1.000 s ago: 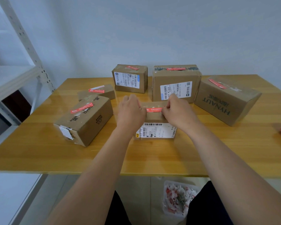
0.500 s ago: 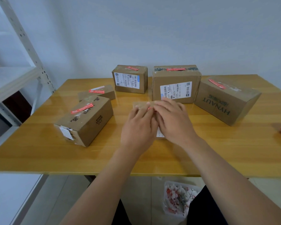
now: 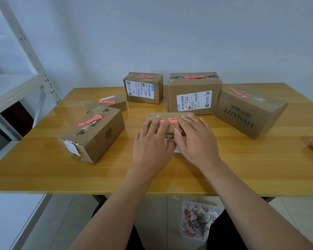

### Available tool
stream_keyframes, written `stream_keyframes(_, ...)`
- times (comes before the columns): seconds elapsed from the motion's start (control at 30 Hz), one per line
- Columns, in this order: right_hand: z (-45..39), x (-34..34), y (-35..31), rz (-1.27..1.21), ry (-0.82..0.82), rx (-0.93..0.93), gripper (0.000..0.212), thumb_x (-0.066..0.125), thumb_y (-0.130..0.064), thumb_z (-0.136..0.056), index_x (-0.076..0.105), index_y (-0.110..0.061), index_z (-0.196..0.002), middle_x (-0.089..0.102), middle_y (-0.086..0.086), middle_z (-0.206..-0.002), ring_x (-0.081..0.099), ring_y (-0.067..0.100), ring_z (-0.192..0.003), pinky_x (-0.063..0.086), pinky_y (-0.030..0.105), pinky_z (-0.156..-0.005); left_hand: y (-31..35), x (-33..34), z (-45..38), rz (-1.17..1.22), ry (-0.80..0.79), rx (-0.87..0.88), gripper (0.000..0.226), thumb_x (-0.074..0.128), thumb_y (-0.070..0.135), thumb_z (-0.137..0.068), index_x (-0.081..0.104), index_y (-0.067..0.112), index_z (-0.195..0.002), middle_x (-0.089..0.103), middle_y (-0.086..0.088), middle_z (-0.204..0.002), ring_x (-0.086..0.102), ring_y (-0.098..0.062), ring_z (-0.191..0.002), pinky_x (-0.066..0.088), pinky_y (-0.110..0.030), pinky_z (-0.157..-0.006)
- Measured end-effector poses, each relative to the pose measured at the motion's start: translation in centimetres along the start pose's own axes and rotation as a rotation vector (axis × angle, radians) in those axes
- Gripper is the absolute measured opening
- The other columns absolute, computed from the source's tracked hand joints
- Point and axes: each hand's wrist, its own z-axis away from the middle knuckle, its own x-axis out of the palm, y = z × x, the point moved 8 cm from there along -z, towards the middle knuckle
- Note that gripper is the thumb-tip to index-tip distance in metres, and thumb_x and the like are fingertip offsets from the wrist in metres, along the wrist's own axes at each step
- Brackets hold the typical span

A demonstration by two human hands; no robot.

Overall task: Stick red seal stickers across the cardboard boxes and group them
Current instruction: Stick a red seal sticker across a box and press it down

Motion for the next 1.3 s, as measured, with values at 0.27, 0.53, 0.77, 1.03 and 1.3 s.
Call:
stream_keyframes(0.27, 0.1, 0.1, -0.6, 0.041, -0.001, -0.011, 0.049, 0.031, -0.042, -0.102, 0.059, -0.014, -0.131, 0.057, 0.005, -0.133, 0.049, 0.022, -0.125, 0.045, 0.035, -0.098, 0.7, 0.5, -0.1, -0.056, 0.025, -0.030, 0.052, 0.041, 0.036, -0.095, 0.036, 0.025, -0.146, 0.035, -0.006, -0.154, 0.024, -0.029, -0.144, 0.038, -0.045, -0.106)
stream_keyframes(0.53, 0.2, 0.2, -0.3, 0.061, -0.004, 0.036, 0.059, 0.027, -0.051, -0.099, 0.054, -0.014, -0.137, 0.053, 0.007, -0.143, 0.042, 0.023, -0.138, 0.050, 0.035, -0.095, 0.8, 0.5, -0.1, -0.062, 0.015, -0.043, 0.059, 0.030, 0.039, -0.100, 0.022, 0.014, -0.153, 0.022, -0.008, -0.160, 0.014, -0.026, -0.149, 0.027, -0.038, -0.116)
stream_keyframes(0.77, 0.1, 0.6, 0.2, 0.044, -0.029, 0.089, 0.065, 0.030, -0.054, -0.099, 0.046, -0.010, -0.143, 0.042, 0.008, -0.152, 0.030, 0.019, -0.145, 0.044, 0.034, -0.103, 0.5, -0.4, 0.0, -0.046, 0.015, -0.068, 0.065, 0.042, 0.035, -0.096, 0.020, 0.011, -0.153, 0.018, -0.010, -0.160, 0.019, -0.026, -0.146, 0.032, -0.035, -0.112)
stream_keyframes(1.03, 0.0, 0.5, 0.2, 0.044, -0.027, 0.091, 0.069, 0.028, -0.057, -0.097, 0.043, -0.009, -0.145, 0.038, 0.008, -0.154, 0.027, 0.018, -0.146, 0.043, 0.034, -0.104, -0.1, -0.5, -0.2, -0.024, 0.025, -0.087, 0.066, 0.041, 0.037, -0.096, 0.021, 0.008, -0.152, 0.014, -0.007, -0.161, 0.019, -0.023, -0.145, 0.032, -0.034, -0.111)
stream_keyframes(1.3, 0.7, 1.0, 1.3, -0.081, -0.025, 0.082, 0.083, 0.029, -0.065, -0.092, 0.015, -0.014, -0.155, 0.013, 0.010, -0.162, 0.016, 0.027, -0.149, 0.042, 0.039, -0.105, -1.4, 0.1, 0.2, 0.215, 0.080, -0.165, 0.075, 0.059, 0.039, -0.088, 0.022, 0.019, -0.150, 0.005, -0.005, -0.159, 0.009, -0.027, -0.142, 0.035, -0.041, -0.108)
